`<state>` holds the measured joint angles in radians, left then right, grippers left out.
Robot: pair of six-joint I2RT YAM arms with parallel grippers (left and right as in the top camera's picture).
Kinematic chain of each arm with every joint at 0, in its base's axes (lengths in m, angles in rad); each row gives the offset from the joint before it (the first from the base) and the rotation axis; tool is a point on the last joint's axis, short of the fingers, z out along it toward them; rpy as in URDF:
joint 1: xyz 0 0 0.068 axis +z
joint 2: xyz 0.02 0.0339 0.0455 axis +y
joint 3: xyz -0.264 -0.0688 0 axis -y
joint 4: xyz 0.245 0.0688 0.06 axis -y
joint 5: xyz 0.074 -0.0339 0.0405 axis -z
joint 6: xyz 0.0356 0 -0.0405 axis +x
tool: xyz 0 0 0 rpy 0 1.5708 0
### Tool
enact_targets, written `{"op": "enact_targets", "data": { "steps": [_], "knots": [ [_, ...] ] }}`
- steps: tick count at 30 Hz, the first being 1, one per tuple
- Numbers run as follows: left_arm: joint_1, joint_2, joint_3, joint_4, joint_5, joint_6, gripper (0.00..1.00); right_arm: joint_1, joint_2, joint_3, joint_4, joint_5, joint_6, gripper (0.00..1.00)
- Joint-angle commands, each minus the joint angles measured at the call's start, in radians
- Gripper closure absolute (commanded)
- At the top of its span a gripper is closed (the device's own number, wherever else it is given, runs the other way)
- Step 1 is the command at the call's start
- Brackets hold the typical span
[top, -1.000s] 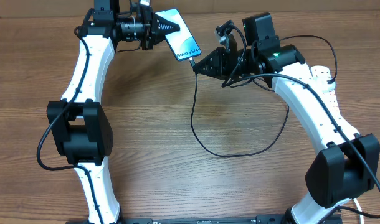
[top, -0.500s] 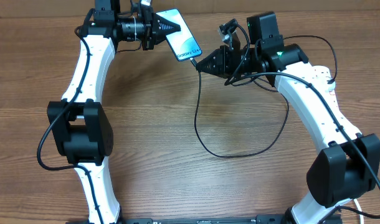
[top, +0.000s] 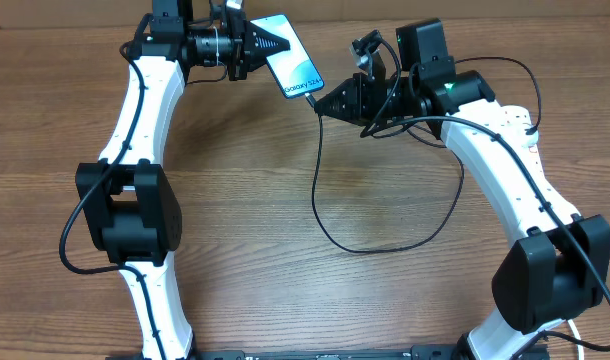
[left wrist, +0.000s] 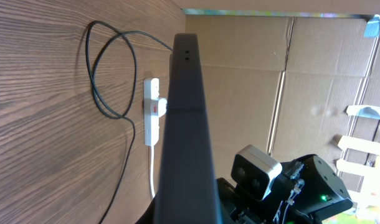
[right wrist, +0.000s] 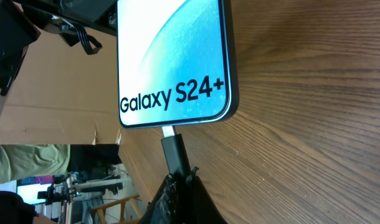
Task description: Plug charger to phone and switch on socket
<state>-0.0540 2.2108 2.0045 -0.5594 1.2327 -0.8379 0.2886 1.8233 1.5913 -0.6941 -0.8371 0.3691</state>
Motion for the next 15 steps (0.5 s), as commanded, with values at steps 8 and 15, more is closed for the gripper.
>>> {"op": "enact_targets", "data": {
  "steps": [8,15],
  "knots": [
    [-0.037,-0.012,0.012,-0.004,0.094,0.003,0.96,0.009,-0.013,-0.001,0.061,0.051,0.024,0.96],
    [-0.037,-0.012,0.012,-0.004,0.092,0.003,0.96,0.009,-0.013,-0.001,0.075,0.051,0.035,0.96]
  ]
}}
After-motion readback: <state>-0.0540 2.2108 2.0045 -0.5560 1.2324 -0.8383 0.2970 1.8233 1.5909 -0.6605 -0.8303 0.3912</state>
